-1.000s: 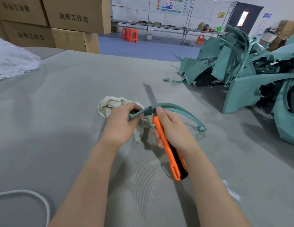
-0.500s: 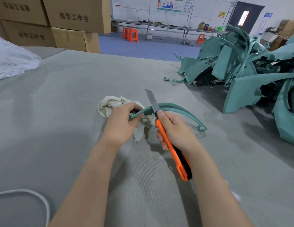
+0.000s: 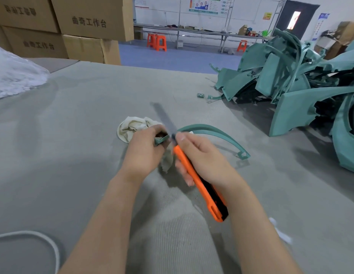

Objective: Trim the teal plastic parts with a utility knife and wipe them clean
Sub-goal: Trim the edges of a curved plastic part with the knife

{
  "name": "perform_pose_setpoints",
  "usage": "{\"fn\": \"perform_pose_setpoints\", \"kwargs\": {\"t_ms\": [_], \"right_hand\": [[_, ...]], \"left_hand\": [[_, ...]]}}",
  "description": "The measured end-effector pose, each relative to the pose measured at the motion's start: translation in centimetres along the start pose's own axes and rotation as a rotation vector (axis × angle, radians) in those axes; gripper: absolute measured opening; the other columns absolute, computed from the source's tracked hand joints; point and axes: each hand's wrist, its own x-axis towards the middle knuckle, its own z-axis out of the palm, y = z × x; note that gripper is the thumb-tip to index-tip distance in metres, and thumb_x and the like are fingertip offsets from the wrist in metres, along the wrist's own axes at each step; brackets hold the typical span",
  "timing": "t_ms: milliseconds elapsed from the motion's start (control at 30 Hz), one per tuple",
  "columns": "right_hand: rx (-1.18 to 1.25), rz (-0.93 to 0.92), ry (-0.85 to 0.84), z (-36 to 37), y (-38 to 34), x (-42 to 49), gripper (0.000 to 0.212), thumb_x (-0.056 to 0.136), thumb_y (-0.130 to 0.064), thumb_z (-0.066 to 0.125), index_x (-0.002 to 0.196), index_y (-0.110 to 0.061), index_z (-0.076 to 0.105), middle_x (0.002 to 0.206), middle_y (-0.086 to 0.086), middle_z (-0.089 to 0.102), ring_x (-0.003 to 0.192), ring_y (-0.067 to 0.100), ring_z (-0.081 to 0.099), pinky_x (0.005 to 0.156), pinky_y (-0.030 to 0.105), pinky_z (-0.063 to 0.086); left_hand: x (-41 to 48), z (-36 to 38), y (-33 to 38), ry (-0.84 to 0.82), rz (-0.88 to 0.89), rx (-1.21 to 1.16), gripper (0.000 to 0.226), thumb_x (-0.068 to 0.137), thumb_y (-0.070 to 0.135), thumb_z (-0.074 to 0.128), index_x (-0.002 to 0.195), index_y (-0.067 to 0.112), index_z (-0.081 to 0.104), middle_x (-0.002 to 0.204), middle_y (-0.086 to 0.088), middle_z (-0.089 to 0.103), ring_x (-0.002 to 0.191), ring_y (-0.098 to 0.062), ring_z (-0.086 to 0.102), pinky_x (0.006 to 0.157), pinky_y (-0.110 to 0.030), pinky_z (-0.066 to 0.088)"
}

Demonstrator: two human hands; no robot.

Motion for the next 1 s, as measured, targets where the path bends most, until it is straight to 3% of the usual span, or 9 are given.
{"fn": "perform_pose_setpoints", "kwargs": {"t_ms": [67, 167, 333, 467, 600, 700, 867, 933, 1000], "right_hand": [[0.046, -0.055, 0.184, -0.4, -0.2, 0.1, 0.033, 0.102, -0.037, 0.045, 0.083, -0.011, 0.053, 0.053, 0.005, 0.053, 0.036, 0.016, 0.047, 0.040, 0.024, 0.040], [-0.087, -0.122, 0.393, -0.5, 0.1, 0.4, 0.018, 0.091, -0.032, 0.065, 0.092, -0.015, 0.057, 0.062, 0.003, 0.055, 0.047, 0.015, 0.055, 0.049, 0.031, 0.048], [-0.225, -0.173, 0.309, 1.7, 0.6, 0.9, 0.016, 0.085, -0.017, 0.072, 0.095, -0.026, 0.063, 0.066, -0.009, 0.060, 0.060, 0.014, 0.057, 0.066, 0.039, 0.054], [-0.239, -0.203, 0.285, 2.1, 0.6, 0.8, 0.015, 0.087, -0.017, 0.070, 0.087, -0.030, 0.062, 0.062, -0.004, 0.062, 0.053, 0.007, 0.052, 0.061, 0.030, 0.048], [-0.265, -0.205, 0.279, 2.0, 0.4, 0.8, 0.011, 0.087, -0.015, 0.068, 0.082, -0.022, 0.062, 0.065, 0.004, 0.064, 0.055, 0.013, 0.052, 0.063, 0.036, 0.050], [-0.310, -0.231, 0.288, 2.1, 0.4, 0.8, 0.015, 0.087, -0.014, 0.066, 0.078, -0.024, 0.058, 0.066, 0.004, 0.063, 0.056, 0.016, 0.054, 0.062, 0.037, 0.050], [-0.189, -0.164, 0.404, 1.3, 0.4, 0.9, 0.017, 0.089, -0.015, 0.065, 0.076, -0.020, 0.055, 0.056, -0.006, 0.059, 0.049, 0.008, 0.053, 0.055, 0.032, 0.046], [-0.124, -0.098, 0.506, 0.2, 0.4, 0.9, 0.020, 0.093, -0.029, 0.062, 0.083, -0.013, 0.054, 0.065, 0.001, 0.058, 0.053, 0.011, 0.053, 0.056, 0.032, 0.046], [-0.143, -0.051, 0.538, -0.8, 0.5, 0.9, 0.023, 0.097, -0.042, 0.052, 0.090, -0.020, 0.050, 0.072, 0.000, 0.054, 0.063, 0.013, 0.051, 0.066, 0.039, 0.047]], "left_hand": [[0.0, 0.1, 0.1, 0.012, 0.035, 0.011, 0.011, 0.088, 0.008, 0.064, 0.087, 0.018, 0.068, 0.074, 0.018, 0.062, 0.073, 0.005, 0.057, 0.067, -0.009, 0.041], [0.0, 0.1, 0.2, 0.010, 0.019, 0.011, 0.023, 0.086, 0.004, 0.064, 0.083, 0.026, 0.066, 0.075, 0.018, 0.063, 0.076, -0.002, 0.057, 0.069, -0.018, 0.044], [0.0, 0.2, 0.3, 0.018, 0.020, 0.066, 0.043, 0.072, -0.012, 0.051, 0.089, 0.025, 0.066, 0.079, 0.014, 0.065, 0.080, -0.008, 0.060, 0.073, -0.015, 0.045], [0.0, 0.3, 0.2, 0.006, 0.021, 0.037, 0.037, 0.076, -0.010, 0.048, 0.083, 0.024, 0.062, 0.072, 0.014, 0.057, 0.072, -0.013, 0.055, 0.071, -0.035, 0.050], [-0.2, 0.4, 0.5, -0.006, 0.072, 0.071, 0.038, 0.075, -0.010, 0.050, 0.067, 0.027, 0.053, 0.058, 0.014, 0.048, 0.059, -0.010, 0.045, 0.057, -0.028, 0.042], [-0.4, 0.5, 0.6, 0.027, 0.116, 0.208, 0.036, 0.076, -0.014, 0.053, 0.073, 0.020, 0.042, 0.057, 0.017, 0.038, 0.053, -0.002, 0.035, 0.050, -0.013, 0.034], [-0.2, 0.5, 0.4, -0.014, 0.062, 0.056, 0.025, 0.082, -0.005, 0.059, 0.088, 0.019, 0.066, 0.072, 0.016, 0.060, 0.068, -0.007, 0.056, 0.065, -0.014, 0.041], [-0.1, 0.5, 0.4, -0.003, 0.059, 0.049, 0.014, 0.087, 0.006, 0.063, 0.091, 0.017, 0.069, 0.076, 0.014, 0.063, 0.075, -0.009, 0.057, 0.068, -0.017, 0.042], [-0.1, 0.6, 0.5, 0.039, 0.038, 0.026, 0.008, 0.091, 0.013, 0.062, 0.093, 0.018, 0.069, 0.075, 0.015, 0.063, 0.071, -0.009, 0.056, 0.066, -0.022, 0.043]]}}
